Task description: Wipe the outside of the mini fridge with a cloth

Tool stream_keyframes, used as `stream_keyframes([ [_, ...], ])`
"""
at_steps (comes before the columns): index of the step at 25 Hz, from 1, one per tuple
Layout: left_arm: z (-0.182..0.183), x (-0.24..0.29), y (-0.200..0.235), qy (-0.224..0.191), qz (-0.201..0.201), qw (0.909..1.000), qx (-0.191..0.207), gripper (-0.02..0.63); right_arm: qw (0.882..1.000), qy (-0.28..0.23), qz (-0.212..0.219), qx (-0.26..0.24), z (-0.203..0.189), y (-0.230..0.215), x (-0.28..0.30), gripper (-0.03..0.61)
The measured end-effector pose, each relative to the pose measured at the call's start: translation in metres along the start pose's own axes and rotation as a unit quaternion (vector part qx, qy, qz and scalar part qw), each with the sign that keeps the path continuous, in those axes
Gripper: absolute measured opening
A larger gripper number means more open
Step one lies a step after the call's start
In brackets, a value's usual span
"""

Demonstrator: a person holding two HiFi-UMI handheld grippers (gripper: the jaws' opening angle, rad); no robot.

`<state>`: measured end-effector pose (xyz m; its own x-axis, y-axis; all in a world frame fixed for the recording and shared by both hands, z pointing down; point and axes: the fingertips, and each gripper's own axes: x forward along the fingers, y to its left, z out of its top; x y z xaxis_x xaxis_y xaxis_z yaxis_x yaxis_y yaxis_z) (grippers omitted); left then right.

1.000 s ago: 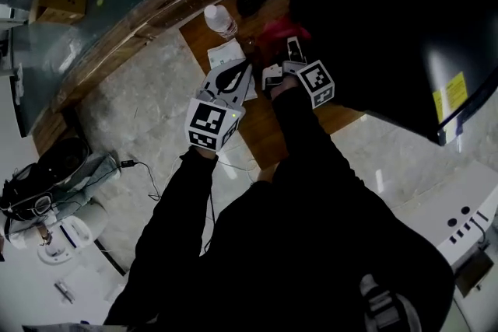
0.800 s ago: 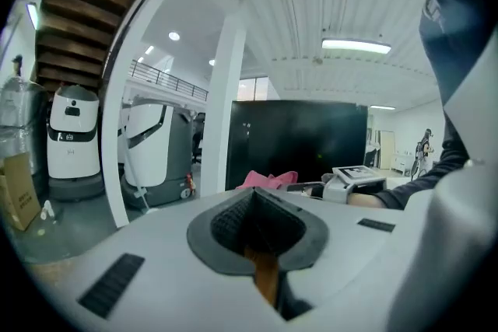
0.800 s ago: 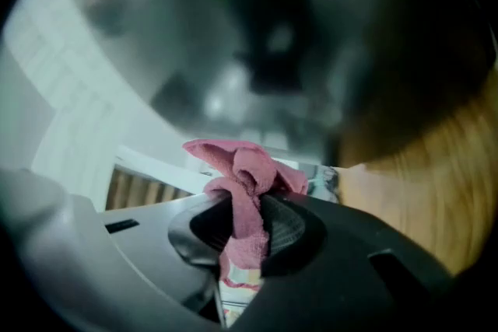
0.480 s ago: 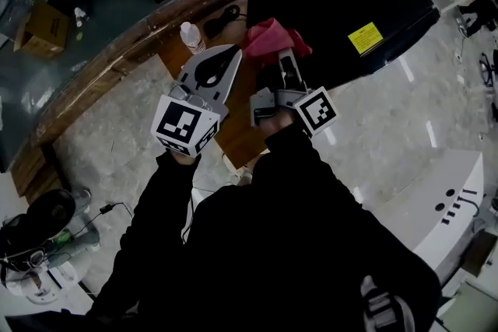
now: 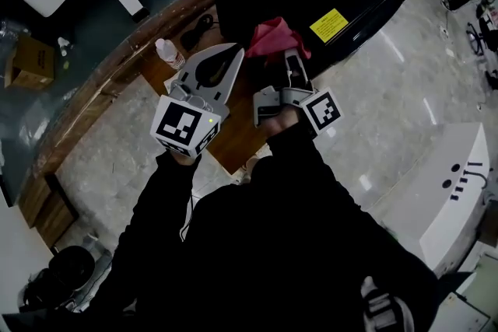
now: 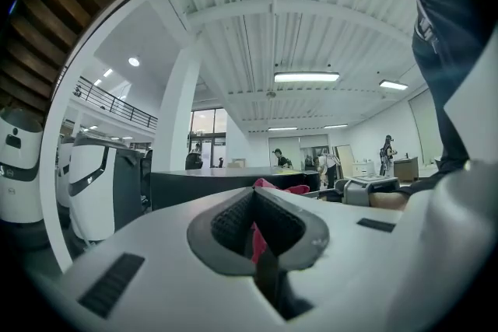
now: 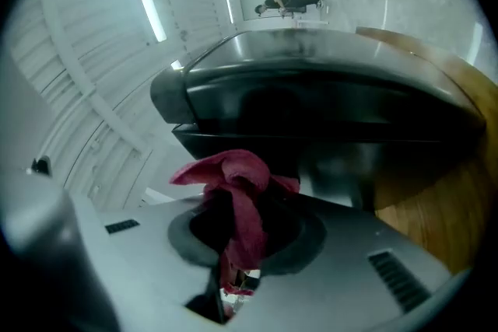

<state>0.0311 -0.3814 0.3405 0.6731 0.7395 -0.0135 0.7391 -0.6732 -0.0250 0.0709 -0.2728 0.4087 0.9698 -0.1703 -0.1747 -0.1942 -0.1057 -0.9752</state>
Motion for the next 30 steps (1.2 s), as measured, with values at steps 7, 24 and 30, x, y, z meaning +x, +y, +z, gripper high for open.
stream_keyframes([
  [7,-0.047,0.025,-0.003,0.046,-0.012,0.9988,-0.009,0.006,1.0,0.01,-0.024,0.001,-0.005,-0.052,-0.003,0.075],
  [24,-0.311,0.053,-0.007,0.252,-0.023,0.9618,-0.105,0.006,0.978,0.04,-0.203,0.001,-0.031,-0.286,-0.036,0.075],
  [30,-0.367,0.052,-0.012,0.277,-0.012,0.9438,-0.18,0.006,0.958,0.031,-0.284,-0.008,-0.033,-0.361,-0.064,0.075],
])
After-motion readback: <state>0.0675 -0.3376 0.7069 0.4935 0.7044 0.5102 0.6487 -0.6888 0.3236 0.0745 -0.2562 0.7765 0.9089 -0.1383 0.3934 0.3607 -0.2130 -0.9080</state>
